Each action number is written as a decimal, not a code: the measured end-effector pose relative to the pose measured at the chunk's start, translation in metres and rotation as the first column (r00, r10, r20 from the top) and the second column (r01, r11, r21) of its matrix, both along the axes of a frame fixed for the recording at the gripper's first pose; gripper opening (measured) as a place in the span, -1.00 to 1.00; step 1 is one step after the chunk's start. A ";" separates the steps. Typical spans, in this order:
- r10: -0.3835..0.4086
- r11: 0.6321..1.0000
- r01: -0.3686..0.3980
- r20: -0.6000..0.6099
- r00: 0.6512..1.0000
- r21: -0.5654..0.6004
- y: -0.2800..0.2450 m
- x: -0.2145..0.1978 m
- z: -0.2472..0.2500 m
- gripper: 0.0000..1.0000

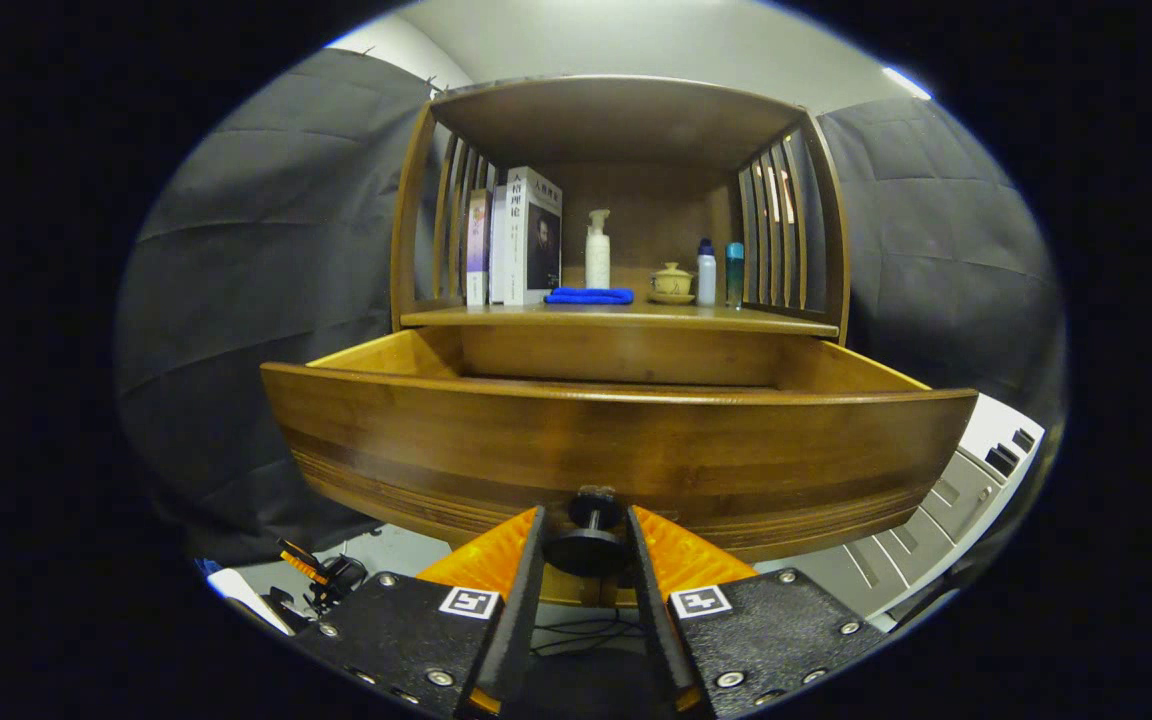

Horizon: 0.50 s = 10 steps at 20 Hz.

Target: Pull open the drawer, take out the items inside it, and place them on the countertop above the cabinet.

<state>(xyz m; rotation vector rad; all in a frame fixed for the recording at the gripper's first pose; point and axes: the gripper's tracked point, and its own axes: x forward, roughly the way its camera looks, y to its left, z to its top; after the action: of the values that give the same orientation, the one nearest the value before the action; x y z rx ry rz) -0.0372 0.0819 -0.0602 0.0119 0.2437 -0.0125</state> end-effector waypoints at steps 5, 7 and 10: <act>0.013 0.995 -0.023 0.101 0.995 0.101 0.011 0.005 0.055 0.91; -0.004 0.998 -0.002 0.091 0.996 0.060 0.004 0.011 0.060 0.90; -0.065 0.998 0.064 0.063 0.996 0.017 -0.008 0.027 0.070 0.90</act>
<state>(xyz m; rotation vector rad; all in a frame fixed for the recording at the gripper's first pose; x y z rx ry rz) -0.0102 0.0736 0.0094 0.0352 0.1801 -0.0740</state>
